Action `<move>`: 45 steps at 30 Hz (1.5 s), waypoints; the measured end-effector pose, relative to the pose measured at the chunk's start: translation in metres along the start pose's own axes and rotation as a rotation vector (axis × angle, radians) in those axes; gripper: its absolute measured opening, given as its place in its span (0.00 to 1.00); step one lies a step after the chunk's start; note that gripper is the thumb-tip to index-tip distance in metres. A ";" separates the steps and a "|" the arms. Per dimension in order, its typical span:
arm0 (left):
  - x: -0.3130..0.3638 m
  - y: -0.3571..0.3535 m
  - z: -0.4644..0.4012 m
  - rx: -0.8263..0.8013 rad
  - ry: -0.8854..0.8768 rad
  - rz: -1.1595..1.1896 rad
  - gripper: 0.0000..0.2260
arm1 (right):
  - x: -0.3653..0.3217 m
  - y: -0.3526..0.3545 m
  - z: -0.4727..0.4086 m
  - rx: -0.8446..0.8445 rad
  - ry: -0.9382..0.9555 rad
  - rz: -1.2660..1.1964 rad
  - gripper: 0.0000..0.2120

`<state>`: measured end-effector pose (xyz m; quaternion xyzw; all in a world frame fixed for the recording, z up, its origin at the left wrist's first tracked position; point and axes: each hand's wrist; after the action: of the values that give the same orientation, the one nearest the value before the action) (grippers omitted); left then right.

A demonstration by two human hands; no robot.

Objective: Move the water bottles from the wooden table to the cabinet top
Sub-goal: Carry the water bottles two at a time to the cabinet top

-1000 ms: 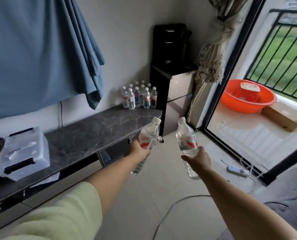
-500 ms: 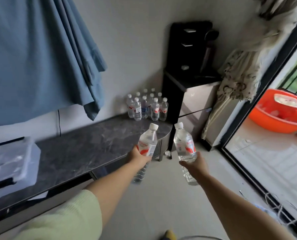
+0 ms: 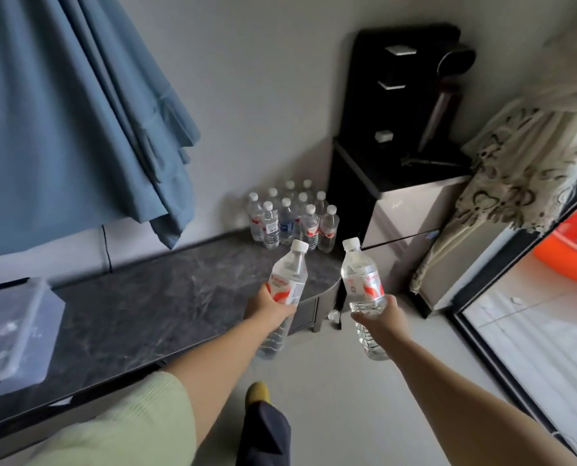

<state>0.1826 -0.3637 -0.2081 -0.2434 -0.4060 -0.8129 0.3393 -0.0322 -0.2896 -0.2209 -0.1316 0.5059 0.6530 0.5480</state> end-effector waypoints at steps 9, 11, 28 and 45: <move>0.023 0.053 -0.140 -0.060 0.032 0.047 0.29 | -0.066 -0.042 -0.119 0.014 -0.033 -0.018 0.28; 0.023 0.066 -0.171 -0.098 0.051 0.076 0.30 | -0.082 -0.059 -0.142 0.005 -0.061 -0.070 0.27; -0.025 0.115 -0.403 -0.108 0.014 0.351 0.25 | -0.124 -0.218 -0.353 0.012 -0.235 -0.437 0.28; -0.059 0.063 -0.495 0.069 -0.117 0.406 0.28 | -0.088 -0.296 -0.437 0.211 -0.245 -0.486 0.35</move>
<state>0.2083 -0.7792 -0.4899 -0.3552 -0.3952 -0.6981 0.4799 0.0841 -0.7259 -0.5074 -0.1114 0.4549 0.4574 0.7559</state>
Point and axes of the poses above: each hand's wrist, its own z-axis away from the middle knuckle, its own y-axis out of the back of the hand, x = y × z, and after that the axes turned 12 degrees about -x, right-handed
